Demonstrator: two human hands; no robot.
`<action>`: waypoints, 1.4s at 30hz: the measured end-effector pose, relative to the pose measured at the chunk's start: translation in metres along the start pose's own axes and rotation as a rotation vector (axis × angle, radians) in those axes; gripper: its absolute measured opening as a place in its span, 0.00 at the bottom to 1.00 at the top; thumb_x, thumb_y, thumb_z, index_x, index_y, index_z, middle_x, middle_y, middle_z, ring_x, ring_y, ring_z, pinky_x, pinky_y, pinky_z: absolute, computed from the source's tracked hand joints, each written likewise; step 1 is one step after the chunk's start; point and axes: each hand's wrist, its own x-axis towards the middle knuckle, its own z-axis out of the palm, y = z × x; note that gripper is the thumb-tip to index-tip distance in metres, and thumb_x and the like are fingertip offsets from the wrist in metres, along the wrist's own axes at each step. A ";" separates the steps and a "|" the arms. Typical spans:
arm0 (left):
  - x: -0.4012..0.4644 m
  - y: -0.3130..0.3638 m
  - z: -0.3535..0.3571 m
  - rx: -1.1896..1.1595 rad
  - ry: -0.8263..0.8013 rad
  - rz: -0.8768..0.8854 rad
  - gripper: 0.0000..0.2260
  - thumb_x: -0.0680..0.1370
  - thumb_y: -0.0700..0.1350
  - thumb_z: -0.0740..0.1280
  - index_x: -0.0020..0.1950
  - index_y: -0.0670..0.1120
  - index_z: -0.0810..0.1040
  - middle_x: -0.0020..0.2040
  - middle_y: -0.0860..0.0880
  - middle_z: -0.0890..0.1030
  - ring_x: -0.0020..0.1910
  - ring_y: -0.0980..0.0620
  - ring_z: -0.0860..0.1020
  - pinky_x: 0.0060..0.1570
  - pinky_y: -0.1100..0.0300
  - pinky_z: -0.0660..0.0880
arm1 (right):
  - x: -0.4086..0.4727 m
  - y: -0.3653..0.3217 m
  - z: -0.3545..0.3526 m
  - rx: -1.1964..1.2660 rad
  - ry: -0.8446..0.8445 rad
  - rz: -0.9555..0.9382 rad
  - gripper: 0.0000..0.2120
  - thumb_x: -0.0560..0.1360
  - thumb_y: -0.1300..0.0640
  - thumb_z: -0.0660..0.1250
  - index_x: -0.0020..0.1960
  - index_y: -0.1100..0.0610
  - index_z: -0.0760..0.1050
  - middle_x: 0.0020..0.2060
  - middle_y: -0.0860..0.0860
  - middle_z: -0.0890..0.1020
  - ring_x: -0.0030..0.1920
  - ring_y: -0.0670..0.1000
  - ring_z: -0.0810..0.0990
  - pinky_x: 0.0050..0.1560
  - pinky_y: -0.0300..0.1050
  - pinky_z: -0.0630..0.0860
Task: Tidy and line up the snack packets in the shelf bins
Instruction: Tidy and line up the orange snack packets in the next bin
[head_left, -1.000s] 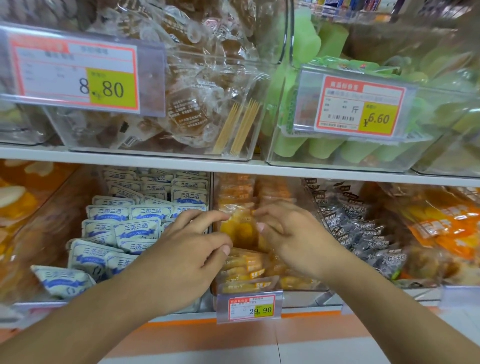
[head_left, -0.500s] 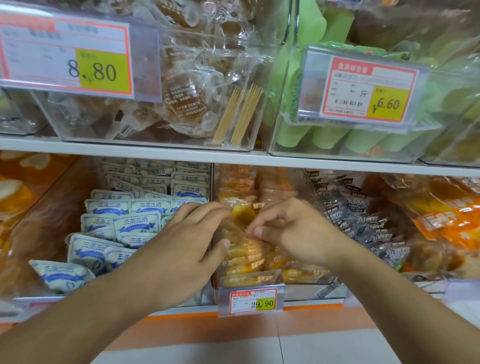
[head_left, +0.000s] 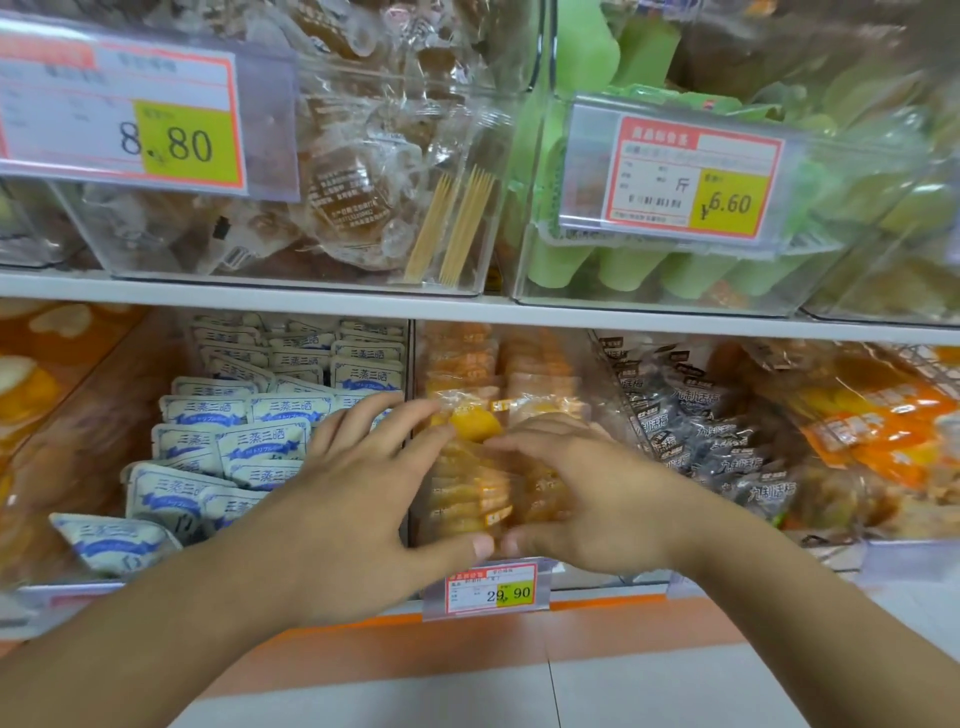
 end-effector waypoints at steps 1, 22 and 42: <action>0.000 0.001 0.002 0.023 0.010 0.000 0.41 0.71 0.78 0.51 0.80 0.61 0.55 0.80 0.64 0.47 0.80 0.54 0.42 0.79 0.50 0.46 | 0.001 0.000 0.004 -0.002 0.056 -0.018 0.38 0.70 0.36 0.76 0.76 0.43 0.70 0.73 0.45 0.73 0.75 0.47 0.65 0.78 0.48 0.60; 0.021 0.012 0.020 0.244 0.124 0.017 0.24 0.76 0.65 0.61 0.69 0.57 0.75 0.73 0.55 0.72 0.77 0.46 0.63 0.75 0.40 0.54 | -0.018 0.047 0.000 -0.303 0.297 0.055 0.33 0.68 0.29 0.65 0.68 0.43 0.78 0.65 0.42 0.80 0.74 0.45 0.69 0.78 0.52 0.55; 0.021 0.014 0.016 0.115 0.136 0.103 0.27 0.79 0.67 0.56 0.73 0.55 0.72 0.71 0.60 0.72 0.74 0.58 0.63 0.76 0.53 0.48 | -0.027 0.046 -0.005 -0.013 0.165 0.055 0.49 0.64 0.25 0.66 0.80 0.45 0.66 0.79 0.41 0.65 0.82 0.41 0.49 0.82 0.54 0.46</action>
